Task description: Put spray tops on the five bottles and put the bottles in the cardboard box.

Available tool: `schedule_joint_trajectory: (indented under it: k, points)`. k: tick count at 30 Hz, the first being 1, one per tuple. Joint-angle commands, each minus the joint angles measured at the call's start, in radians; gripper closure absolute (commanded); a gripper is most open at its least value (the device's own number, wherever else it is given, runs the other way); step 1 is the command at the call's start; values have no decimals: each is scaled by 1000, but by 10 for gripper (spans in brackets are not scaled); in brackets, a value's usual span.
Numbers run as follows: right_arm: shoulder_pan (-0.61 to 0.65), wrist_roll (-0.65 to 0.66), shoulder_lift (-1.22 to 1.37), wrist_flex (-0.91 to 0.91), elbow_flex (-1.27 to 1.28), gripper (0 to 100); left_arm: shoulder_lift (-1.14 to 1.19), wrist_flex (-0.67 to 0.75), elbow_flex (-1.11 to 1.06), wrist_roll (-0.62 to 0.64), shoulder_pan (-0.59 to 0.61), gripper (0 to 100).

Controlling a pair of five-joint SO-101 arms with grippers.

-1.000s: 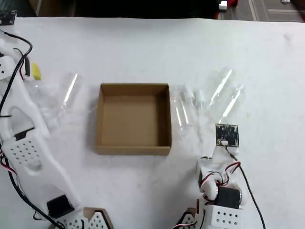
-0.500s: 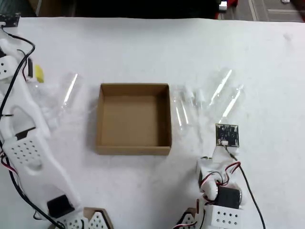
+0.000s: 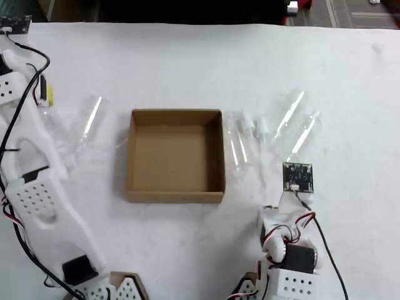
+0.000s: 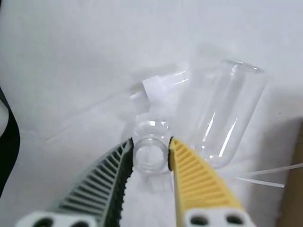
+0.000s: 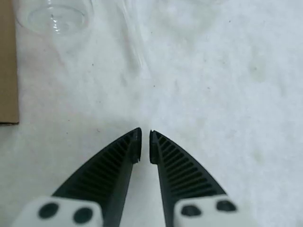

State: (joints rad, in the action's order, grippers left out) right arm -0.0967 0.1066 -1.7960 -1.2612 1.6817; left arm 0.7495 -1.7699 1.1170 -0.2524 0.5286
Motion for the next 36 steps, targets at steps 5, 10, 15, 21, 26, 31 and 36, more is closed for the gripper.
schedule_joint_trajectory:
  k: [5, 10, 15, 21, 26, 31, 36]
  points:
    - [2, -2, -5, -5, 9, 982, -168, -17, -5, 9, -8, 909]
    - [4, -2, -5, -5, 9, 982, -334, -20, -64, 11, -58, 907]
    - [1, -2, -5, -5, 9, 982, -608, -20, -341, 11, -185, 906]
    - [1, -2, -5, -5, 9, 982, -935, -18, -582, 11, -334, 906]
    - [1, -2, -5, -5, 9, 982, -1127, -18, -697, 41, -430, 906]
    - [1, -2, -5, -5, 9, 982, -1179, -18, -735, 100, -553, 906]
    - [-1, -2, -5, -5, 9, 982, -1178, -17, -736, 130, -671, 906]
